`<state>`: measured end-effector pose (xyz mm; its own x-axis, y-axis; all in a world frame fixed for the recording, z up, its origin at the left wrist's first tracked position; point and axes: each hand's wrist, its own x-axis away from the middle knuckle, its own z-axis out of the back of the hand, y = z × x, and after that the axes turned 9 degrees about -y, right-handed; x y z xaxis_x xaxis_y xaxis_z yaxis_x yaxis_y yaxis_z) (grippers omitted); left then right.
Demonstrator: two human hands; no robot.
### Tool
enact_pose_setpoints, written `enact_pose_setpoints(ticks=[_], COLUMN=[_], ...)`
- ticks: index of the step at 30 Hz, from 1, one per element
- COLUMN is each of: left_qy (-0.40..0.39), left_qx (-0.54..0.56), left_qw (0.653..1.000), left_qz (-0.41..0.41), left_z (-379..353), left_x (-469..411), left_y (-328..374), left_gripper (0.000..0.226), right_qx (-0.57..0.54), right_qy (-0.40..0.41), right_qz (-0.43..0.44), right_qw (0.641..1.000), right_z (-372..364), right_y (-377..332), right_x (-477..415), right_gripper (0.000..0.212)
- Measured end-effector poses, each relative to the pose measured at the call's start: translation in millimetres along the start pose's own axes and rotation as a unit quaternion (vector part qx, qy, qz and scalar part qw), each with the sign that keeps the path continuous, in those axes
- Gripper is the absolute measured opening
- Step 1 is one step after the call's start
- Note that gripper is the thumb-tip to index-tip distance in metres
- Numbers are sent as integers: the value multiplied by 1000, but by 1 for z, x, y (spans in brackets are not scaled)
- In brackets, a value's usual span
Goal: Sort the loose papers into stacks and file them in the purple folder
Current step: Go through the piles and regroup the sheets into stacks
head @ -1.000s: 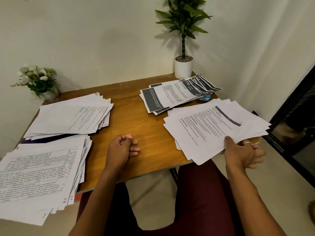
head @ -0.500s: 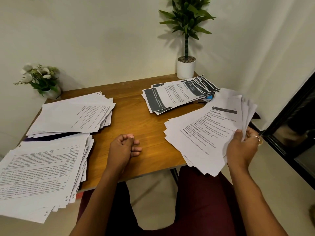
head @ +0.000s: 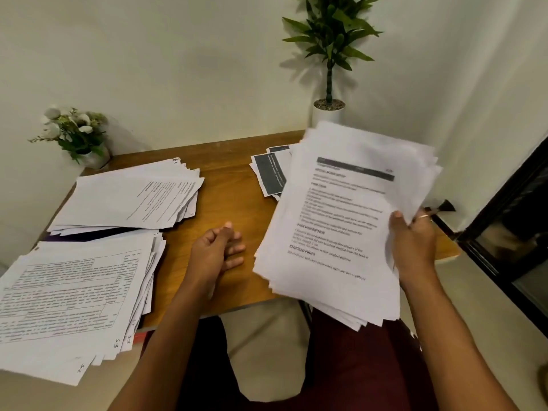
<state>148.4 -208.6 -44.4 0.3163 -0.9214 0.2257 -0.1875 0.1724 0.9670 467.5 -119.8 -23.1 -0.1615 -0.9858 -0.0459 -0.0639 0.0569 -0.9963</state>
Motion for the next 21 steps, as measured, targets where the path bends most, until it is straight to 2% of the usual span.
enact_pose_setpoints(ticks=[3,6,7,9,10,11,13,14,17,21], left_qy=[-68,-115,-102,-28,11,40,73,83,94,104], left_qx=[26,1,-9,-53,-87,-111,-120,-128,-165,-198], left_qw=[997,993,994,998,996,992,989,986,979,972], left_qz=[-10,-40,-39,-32,-34,-38,-53,-61,-70,-73], left_z=[6,16,19,27,29,32,36,37,40,40], left_x=[7,5,1,-8,-12,-17,-21,-23,-32,-37], left_y=[16,24,23,16,12,7,1,0,-7,-11], left_gripper=[51,38,39,32,29,29,28,25,21,28], right_qx=[-10,-31,-33,-45,-48,-41,-16,-12,-49,-83], right_qy=[-136,-255,-288,-333,-346,-354,-370,-371,-361,-335], right_qz=[-40,-77,-79,-88,-92,-88,-85,-80,-74,-64], right_qw=[990,963,954,938,932,930,925,925,928,936], right_z=[-40,-84,-98,-124,-132,-140,-150,-154,-156,-157], right_y=[9,25,32,42,47,49,48,49,52,58], right_x=[-11,-21,-23,-25,-25,-26,-30,-34,-47,-52], right_gripper=[19,21,23,21,18,29,65,71,64,72])
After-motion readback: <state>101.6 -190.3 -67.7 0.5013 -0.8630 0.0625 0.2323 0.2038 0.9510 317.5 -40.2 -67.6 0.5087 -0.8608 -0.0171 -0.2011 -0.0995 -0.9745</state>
